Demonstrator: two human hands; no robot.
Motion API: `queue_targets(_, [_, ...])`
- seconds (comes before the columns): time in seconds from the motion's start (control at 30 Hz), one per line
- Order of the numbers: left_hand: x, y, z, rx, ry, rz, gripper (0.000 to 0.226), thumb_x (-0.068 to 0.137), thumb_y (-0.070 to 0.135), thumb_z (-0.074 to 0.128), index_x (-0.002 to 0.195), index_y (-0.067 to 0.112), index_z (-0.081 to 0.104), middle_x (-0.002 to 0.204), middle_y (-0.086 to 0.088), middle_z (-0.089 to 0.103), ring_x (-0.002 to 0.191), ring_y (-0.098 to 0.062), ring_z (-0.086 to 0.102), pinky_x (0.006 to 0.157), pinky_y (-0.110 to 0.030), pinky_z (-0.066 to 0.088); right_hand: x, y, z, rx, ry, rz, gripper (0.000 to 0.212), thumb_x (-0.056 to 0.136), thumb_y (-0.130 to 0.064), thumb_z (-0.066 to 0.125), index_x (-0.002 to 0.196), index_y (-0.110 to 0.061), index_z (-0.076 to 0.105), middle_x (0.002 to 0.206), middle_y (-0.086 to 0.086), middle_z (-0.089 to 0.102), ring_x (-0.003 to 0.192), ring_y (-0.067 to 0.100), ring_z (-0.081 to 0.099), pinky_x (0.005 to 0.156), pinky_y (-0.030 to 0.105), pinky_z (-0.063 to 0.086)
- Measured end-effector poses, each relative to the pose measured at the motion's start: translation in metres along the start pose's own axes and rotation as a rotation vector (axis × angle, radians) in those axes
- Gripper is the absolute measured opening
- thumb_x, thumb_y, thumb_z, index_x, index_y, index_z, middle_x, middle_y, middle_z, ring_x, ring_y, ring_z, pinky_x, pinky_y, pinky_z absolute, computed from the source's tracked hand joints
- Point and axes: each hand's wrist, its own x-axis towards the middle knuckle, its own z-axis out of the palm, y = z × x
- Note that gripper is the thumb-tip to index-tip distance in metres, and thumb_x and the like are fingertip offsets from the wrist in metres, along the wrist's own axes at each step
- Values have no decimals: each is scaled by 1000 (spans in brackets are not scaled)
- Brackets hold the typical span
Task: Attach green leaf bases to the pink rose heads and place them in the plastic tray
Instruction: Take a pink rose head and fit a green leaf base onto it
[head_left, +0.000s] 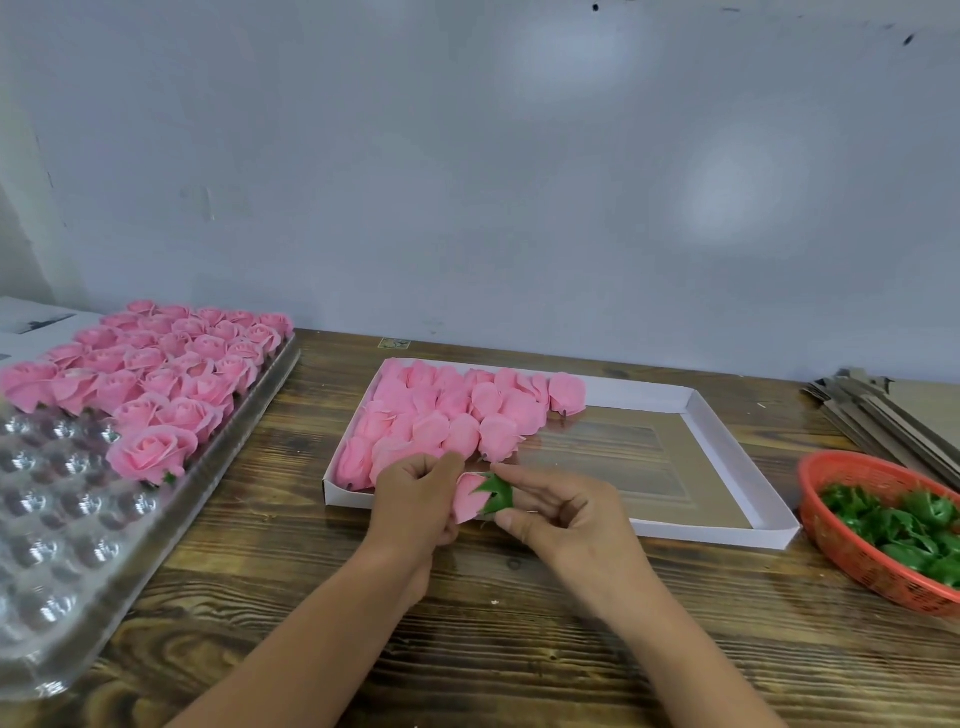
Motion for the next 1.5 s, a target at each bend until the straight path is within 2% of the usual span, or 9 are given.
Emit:
queue_targets(0.3, [-1, -1, -1, 43, -45, -9, 19, 99, 19, 57, 85, 8, 62, 72, -12, 50, 43, -8, 40, 37, -17, 32, -1, -2, 4, -21, 97, -26, 39, 77, -10, 82, 105, -36, 72, 98, -9, 77, 96, 11, 72, 91, 28, 57])
queue_targets(0.53, [1, 2, -1, -21, -50, -108, 28, 102, 22, 54, 80, 5, 62, 53, 0, 58, 39, -6, 41, 34, -17, 30, -4, -4, 6, -99, 43, -87, 53, 82, -10, 78, 106, -55, 69, 94, 1, 75, 64, 5, 55, 69, 27, 53])
queue_targets(0.73, [0, 4, -1, -85, -44, -127, 29, 102, 23, 55, 80, 6, 64, 57, -2, 61, 41, -6, 43, 33, -16, 30, -4, -6, 7, -2, -21, -62, 40, 78, -30, 74, 113, -50, 69, 105, -4, 75, 81, 16, 65, 78, 35, 57])
queue_targets(0.9, [-1, 1, 0, -42, -23, -66, 30, 100, 20, 56, 75, 5, 61, 55, -3, 58, 38, -5, 44, 34, -16, 31, -2, -3, 5, 37, 21, -44, 45, 88, -2, 69, 106, -43, 74, 107, -10, 76, 104, 10, 70, 84, 22, 56])
queue_targets(0.97, [-1, -1, 1, -2, -4, -7, 27, 99, 19, 58, 76, 5, 61, 63, -8, 56, 41, -7, 44, 37, -18, 33, -2, -3, 4, 66, 40, -20, 41, 86, 2, 70, 107, -33, 73, 104, -7, 76, 102, 12, 71, 89, 24, 56])
queue_targets(1.13, [-2, -4, 2, 117, 154, 256, 36, 91, 18, 63, 64, -5, 53, 56, -8, 50, 52, -18, 45, 47, -27, 39, -2, -2, 7, 205, 75, 67, 30, 85, 5, 68, 106, -16, 72, 88, 4, 78, 74, 11, 73, 65, 16, 54])
queue_targets(1.23, [-2, -5, 3, 107, 180, 321, 35, 91, 19, 64, 63, 0, 55, 56, -8, 51, 55, -20, 46, 52, -35, 40, -1, -3, 7, 314, 76, 97, 25, 82, -2, 71, 103, -15, 74, 89, 9, 78, 74, 11, 71, 64, 16, 53])
queue_targets(1.3, [0, -6, 3, 120, 169, 346, 34, 91, 20, 64, 62, 4, 55, 56, -7, 50, 55, -20, 46, 54, -36, 41, -1, -4, 7, 319, 57, 114, 32, 76, -14, 76, 108, -15, 72, 94, 8, 78, 78, 12, 71, 66, 17, 54])
queue_targets(1.5, [-1, -8, 2, 163, -32, 401, 34, 96, 40, 61, 70, 19, 61, 59, 2, 58, 48, -11, 53, 46, -21, 44, 1, 0, 6, 283, 133, 159, 27, 87, -10, 72, 112, -18, 70, 93, 6, 78, 85, 16, 73, 71, 19, 55])
